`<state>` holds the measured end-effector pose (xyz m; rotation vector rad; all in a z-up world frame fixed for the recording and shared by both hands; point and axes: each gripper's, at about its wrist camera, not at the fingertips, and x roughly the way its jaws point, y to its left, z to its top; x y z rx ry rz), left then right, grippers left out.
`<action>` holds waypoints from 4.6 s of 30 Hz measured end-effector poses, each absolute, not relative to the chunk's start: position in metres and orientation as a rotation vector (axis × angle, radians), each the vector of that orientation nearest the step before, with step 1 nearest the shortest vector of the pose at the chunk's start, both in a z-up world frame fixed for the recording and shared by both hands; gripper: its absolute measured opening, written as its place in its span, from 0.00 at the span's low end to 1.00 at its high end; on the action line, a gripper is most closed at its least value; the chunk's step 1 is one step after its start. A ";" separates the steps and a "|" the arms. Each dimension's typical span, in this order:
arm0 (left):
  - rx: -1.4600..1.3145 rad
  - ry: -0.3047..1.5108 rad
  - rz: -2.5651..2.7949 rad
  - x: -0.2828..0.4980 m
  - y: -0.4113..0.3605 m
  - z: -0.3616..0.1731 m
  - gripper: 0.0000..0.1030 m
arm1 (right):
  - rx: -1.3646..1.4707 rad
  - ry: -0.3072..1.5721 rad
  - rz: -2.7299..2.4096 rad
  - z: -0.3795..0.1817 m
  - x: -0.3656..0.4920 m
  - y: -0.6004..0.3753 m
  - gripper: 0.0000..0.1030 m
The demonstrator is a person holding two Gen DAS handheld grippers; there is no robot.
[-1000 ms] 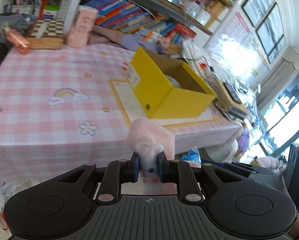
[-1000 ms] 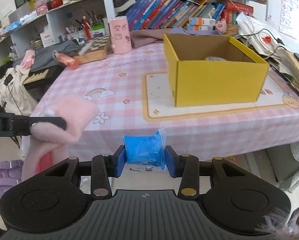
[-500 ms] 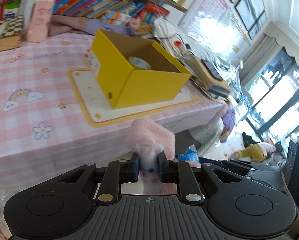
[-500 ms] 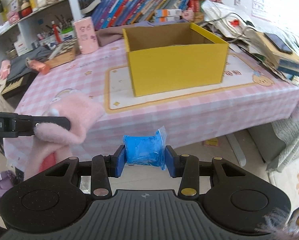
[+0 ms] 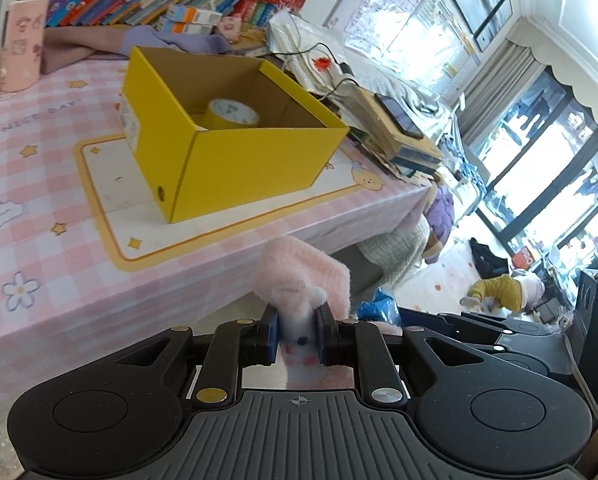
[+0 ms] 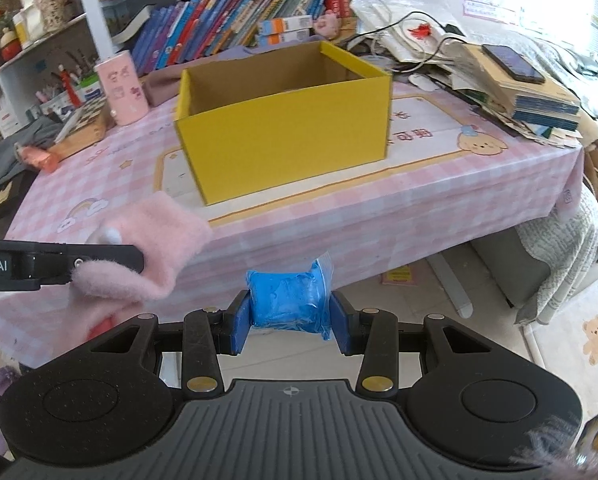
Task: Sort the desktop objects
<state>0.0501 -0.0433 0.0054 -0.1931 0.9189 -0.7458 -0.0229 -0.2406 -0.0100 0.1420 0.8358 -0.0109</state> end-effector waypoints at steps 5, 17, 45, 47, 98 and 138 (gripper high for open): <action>-0.189 0.915 -0.761 0.057 -0.059 0.006 0.17 | 0.144 0.838 -0.029 -0.010 -0.018 -0.255 0.37; -0.217 0.929 -0.739 0.075 -0.088 0.002 0.17 | 0.118 0.850 -0.001 -0.010 0.008 -0.286 0.37; -0.242 0.707 -0.552 0.133 -0.134 0.051 0.17 | 0.110 0.707 0.284 0.033 0.120 -0.344 0.37; -0.223 0.677 -0.530 0.142 -0.134 0.056 0.17 | 0.103 0.677 0.307 0.040 0.134 -0.344 0.37; -0.096 0.656 -0.214 0.247 -0.128 0.029 0.44 | -0.177 0.742 0.473 0.006 0.305 -0.285 0.52; -0.127 0.559 0.010 0.048 -0.038 0.044 0.86 | -0.067 0.599 0.328 0.032 0.101 -0.256 0.65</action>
